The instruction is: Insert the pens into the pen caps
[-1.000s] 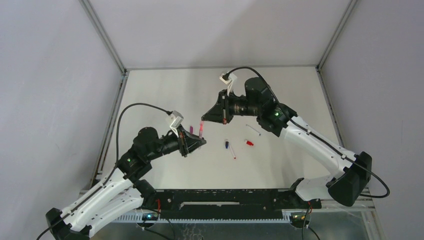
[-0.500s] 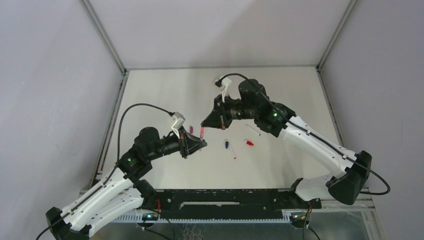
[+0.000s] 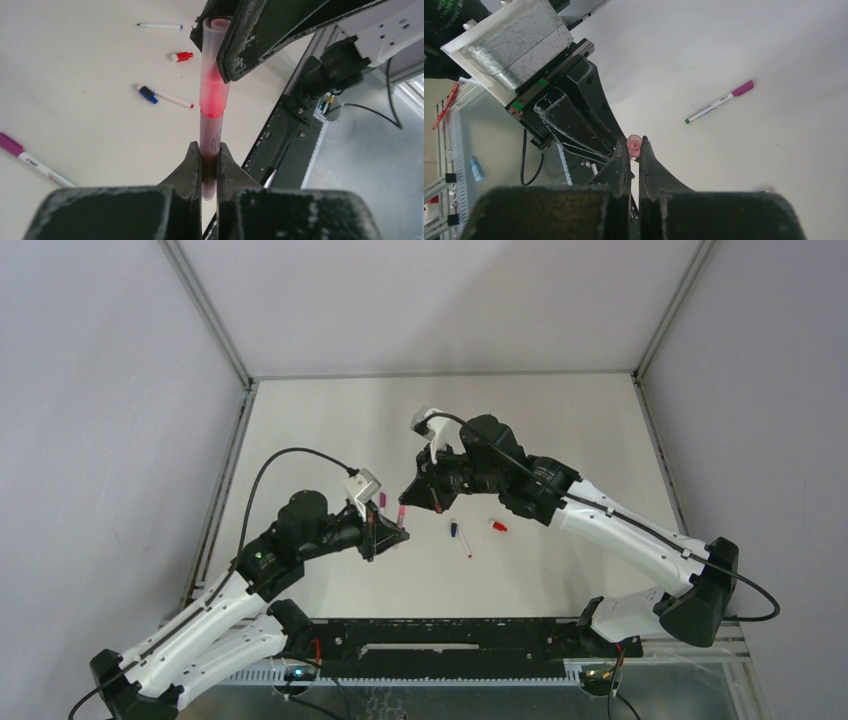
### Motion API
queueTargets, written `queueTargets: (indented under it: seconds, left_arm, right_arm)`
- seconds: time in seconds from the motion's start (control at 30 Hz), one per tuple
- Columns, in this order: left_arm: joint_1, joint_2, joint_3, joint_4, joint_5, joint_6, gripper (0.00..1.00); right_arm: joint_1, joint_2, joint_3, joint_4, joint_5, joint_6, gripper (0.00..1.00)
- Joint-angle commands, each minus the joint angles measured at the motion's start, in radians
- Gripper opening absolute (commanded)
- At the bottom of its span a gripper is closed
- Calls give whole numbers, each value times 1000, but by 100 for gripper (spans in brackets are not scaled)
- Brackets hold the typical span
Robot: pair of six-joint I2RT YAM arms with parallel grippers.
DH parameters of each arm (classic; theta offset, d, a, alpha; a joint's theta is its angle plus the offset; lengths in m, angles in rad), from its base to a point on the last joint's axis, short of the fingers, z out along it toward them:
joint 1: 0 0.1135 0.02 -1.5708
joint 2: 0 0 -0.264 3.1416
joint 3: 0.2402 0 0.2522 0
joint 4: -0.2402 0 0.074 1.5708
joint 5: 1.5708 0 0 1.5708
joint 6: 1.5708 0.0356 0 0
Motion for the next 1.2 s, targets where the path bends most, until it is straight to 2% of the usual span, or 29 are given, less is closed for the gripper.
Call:
queueTargets:
  seconds: [0.0, 0.6, 0.9, 1.17]
  left_arm:
    - [9, -13, 139, 156, -159, 34, 0]
    - [9, -7, 264, 289, -230, 181, 0]
    - [21, 8, 295, 349, -193, 185, 0]
    - [80, -22, 285, 375, -172, 162, 0]
  right_arm:
    - [77, 3, -72, -61, -117, 29, 0]
    - [174, 115, -178, -47, -119, 75, 0]
    - [176, 145, -203, -77, -116, 60, 0]
    - [177, 158, -256, -79, -126, 51, 0]
